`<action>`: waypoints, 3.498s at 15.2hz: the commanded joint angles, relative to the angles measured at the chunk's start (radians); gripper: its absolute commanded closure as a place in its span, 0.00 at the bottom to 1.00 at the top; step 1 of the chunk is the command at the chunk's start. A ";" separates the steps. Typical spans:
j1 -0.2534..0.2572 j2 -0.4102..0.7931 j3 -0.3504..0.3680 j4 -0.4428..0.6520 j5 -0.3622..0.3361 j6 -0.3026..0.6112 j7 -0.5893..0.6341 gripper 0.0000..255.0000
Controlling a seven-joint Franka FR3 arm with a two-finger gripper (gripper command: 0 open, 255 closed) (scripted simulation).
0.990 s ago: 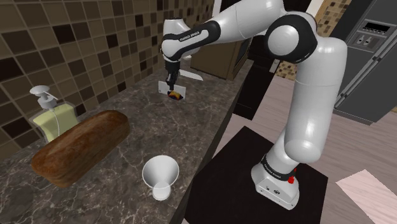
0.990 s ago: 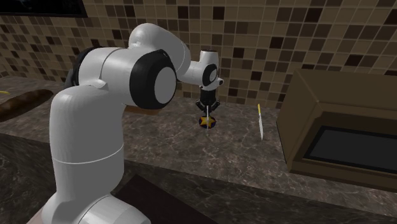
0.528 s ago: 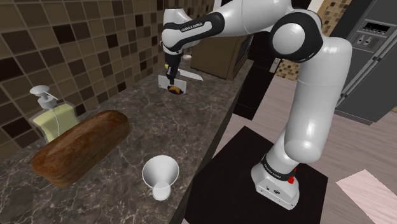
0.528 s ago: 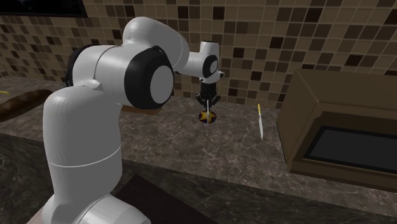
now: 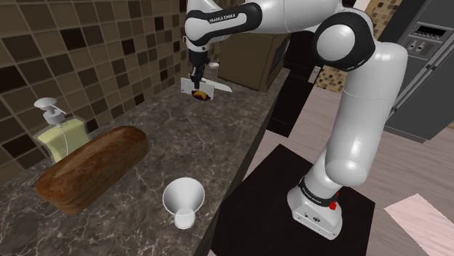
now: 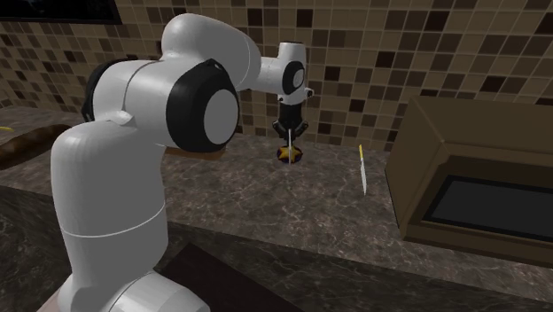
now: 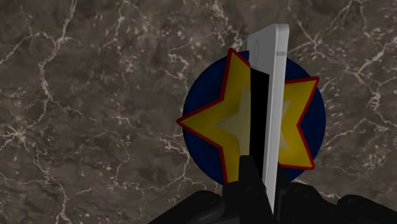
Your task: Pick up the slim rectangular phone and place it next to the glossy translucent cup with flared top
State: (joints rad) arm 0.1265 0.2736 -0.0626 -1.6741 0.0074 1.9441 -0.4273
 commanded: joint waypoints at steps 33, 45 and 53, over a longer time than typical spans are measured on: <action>0.182 -0.157 0.122 0.045 -0.023 -0.205 0.306 1.00; 0.337 -0.126 0.241 0.083 -0.040 -0.217 0.581 1.00; 0.453 -0.024 0.311 0.217 -0.074 -0.254 0.765 1.00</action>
State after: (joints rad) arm 0.5619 0.2289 0.2392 -1.4792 -0.0597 1.6919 0.3107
